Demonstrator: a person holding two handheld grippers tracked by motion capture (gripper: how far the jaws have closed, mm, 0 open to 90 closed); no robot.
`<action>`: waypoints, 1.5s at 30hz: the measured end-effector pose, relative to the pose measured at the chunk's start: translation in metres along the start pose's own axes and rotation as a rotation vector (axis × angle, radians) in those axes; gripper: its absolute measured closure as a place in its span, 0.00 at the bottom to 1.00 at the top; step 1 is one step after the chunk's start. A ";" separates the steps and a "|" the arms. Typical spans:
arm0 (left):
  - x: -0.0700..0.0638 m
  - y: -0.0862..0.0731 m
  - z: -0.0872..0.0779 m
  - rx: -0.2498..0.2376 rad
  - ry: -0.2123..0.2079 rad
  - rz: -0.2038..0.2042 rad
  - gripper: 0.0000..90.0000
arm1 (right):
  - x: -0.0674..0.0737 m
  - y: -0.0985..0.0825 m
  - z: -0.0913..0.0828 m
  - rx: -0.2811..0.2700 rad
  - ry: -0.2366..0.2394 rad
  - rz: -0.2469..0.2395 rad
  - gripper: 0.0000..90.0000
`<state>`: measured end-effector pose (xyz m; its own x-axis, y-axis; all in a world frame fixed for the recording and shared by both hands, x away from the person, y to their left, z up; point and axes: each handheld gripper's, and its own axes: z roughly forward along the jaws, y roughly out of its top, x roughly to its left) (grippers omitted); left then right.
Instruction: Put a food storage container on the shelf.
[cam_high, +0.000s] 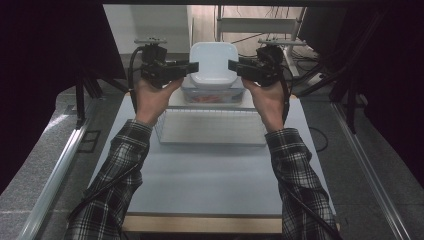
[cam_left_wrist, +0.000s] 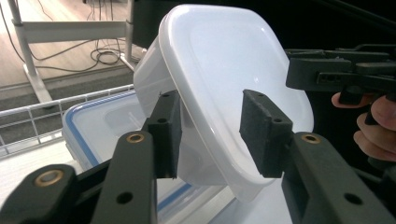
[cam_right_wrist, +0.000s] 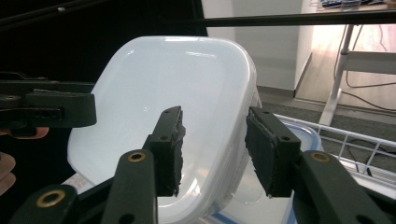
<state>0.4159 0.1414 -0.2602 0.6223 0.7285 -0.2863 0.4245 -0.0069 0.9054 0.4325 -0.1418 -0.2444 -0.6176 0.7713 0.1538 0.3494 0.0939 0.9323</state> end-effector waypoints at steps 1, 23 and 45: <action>0.002 0.001 0.002 -0.003 0.029 0.005 0.63 | 0.000 0.000 0.002 -0.004 -0.007 -0.002 0.61; -0.018 -0.017 -0.018 -0.015 0.046 0.155 0.82 | 0.014 -0.019 -0.022 -0.015 0.006 -0.111 0.90; -0.016 -0.036 0.006 0.055 -0.014 0.144 0.83 | 0.007 -0.047 -0.002 0.027 0.055 -0.055 0.91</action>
<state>0.3946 0.1259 -0.2903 0.6883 0.7078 -0.1591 0.3651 -0.1486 0.9190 0.4099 -0.1418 -0.2867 -0.6737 0.7289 0.1214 0.3327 0.1525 0.9306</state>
